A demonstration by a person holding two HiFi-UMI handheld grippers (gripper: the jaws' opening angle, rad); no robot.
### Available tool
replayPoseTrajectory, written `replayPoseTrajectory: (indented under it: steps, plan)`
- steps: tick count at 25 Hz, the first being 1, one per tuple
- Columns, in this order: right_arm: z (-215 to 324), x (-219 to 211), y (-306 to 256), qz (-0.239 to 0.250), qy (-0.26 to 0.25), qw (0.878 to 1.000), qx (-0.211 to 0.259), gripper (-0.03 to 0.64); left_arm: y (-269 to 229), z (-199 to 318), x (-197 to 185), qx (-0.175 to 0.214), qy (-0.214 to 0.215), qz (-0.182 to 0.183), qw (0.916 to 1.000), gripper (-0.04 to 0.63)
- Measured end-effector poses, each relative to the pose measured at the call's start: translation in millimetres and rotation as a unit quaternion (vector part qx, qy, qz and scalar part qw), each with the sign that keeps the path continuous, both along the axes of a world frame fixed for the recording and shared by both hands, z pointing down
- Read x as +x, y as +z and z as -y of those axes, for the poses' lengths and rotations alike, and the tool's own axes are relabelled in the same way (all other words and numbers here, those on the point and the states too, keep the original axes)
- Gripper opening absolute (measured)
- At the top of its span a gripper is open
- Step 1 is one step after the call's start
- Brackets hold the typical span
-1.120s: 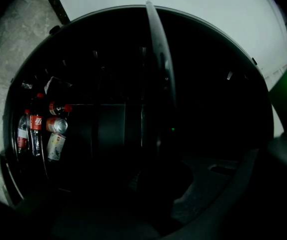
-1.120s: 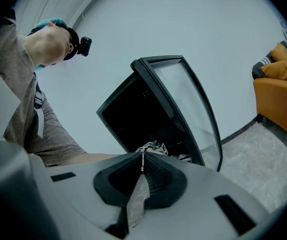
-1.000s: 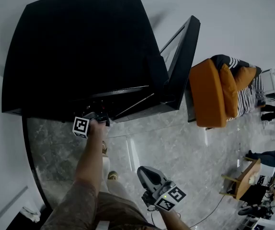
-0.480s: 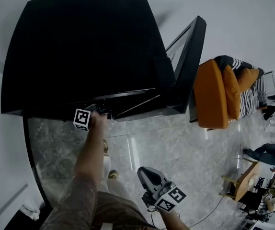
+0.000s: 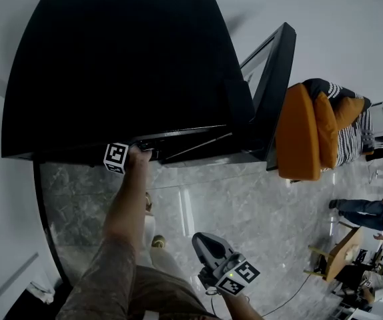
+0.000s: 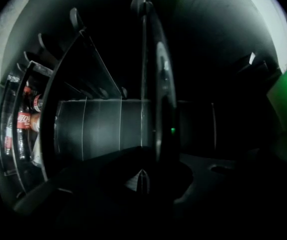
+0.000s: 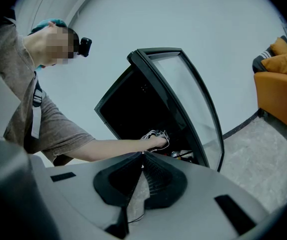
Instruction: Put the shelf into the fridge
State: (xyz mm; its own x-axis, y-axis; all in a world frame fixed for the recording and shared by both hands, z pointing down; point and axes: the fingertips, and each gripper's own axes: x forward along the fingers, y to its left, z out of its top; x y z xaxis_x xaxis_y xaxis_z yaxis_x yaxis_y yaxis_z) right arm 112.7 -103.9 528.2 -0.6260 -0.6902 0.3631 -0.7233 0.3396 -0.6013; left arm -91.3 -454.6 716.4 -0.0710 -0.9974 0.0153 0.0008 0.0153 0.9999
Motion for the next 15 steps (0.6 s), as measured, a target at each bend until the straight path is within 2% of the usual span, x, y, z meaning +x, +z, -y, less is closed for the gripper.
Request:
replayPoseTrajectory:
  steps: [15]
  plan:
    - [3.4, -6.5, 3.9, 0.002, -0.004, 1.000, -0.006, 0.025, -2.8, 16.8, -4.4, 0.006, 0.002, 0.003, 1.0000, 0.018]
